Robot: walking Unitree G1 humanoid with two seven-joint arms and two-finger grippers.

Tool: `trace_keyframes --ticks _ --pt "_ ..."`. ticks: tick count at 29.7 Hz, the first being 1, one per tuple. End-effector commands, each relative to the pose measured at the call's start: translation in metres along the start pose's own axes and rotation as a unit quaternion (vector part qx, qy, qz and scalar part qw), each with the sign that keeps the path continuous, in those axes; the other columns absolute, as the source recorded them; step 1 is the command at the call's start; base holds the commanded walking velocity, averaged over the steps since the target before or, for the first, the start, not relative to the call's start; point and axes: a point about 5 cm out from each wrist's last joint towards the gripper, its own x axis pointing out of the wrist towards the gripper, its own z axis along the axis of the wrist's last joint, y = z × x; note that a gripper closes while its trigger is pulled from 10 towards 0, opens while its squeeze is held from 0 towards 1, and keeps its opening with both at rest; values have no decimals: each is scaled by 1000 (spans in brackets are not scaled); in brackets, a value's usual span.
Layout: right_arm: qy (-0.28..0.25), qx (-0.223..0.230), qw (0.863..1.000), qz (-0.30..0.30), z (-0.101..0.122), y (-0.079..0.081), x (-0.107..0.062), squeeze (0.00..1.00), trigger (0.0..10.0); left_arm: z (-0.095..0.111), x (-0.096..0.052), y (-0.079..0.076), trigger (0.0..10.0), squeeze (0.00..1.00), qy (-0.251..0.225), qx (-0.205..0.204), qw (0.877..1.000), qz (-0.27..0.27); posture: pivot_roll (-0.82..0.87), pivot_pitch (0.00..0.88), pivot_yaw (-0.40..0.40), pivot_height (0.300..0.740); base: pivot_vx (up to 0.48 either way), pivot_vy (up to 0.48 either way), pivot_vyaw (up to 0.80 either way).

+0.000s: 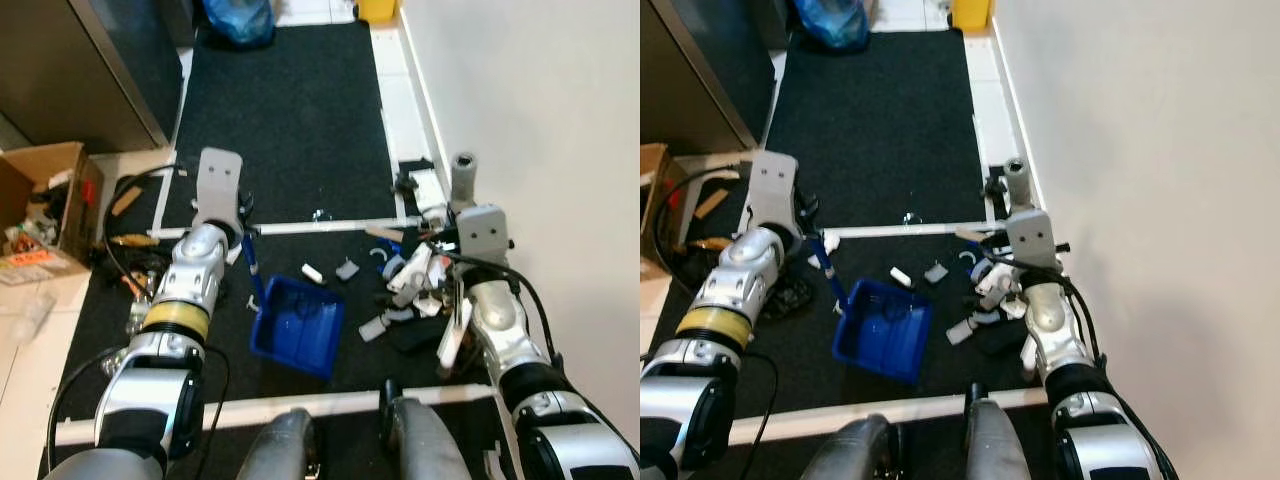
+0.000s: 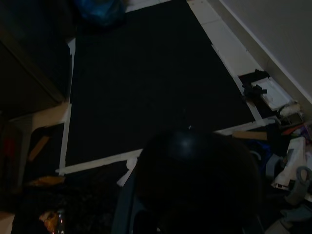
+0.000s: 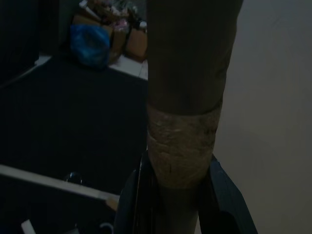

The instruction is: Sweep floor

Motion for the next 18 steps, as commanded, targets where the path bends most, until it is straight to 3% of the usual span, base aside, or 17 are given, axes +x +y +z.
trace_keyframes --ticks 1,3,4,6,10,18 --pt "-11 -9 1000 -5 3 5 1 0 10000 0 2 -3 10000 0 -6 -3 1000 -3 110 283 48 740 0 0 0" --pt "-9 -7 1000 -8 2 5 1 0 10000 0 2 -3 10000 0 -6 -3 1000 -3 110 283 48 740 0 0 0" --pt "-10 -45 999 23 4 16 3 0 10000 -4 3 -5 10000 0 1 4 1000 -6 125 297 56 740 0 0 0" --pt "5 -61 997 45 3 25 5 0 10000 -7 3 -7 10000 0 7 4 1000 -10 127 301 58 740 0 0 0" --pt "13 -68 997 47 2 27 6 0 10000 -8 3 -8 10000 0 7 3 1000 -12 131 301 59 740 0 0 0" --pt "65 6 995 80 -7 35 5 0 10000 -15 2 -21 10000 0 13 1 999 -32 144 304 58 740 0 0 0"
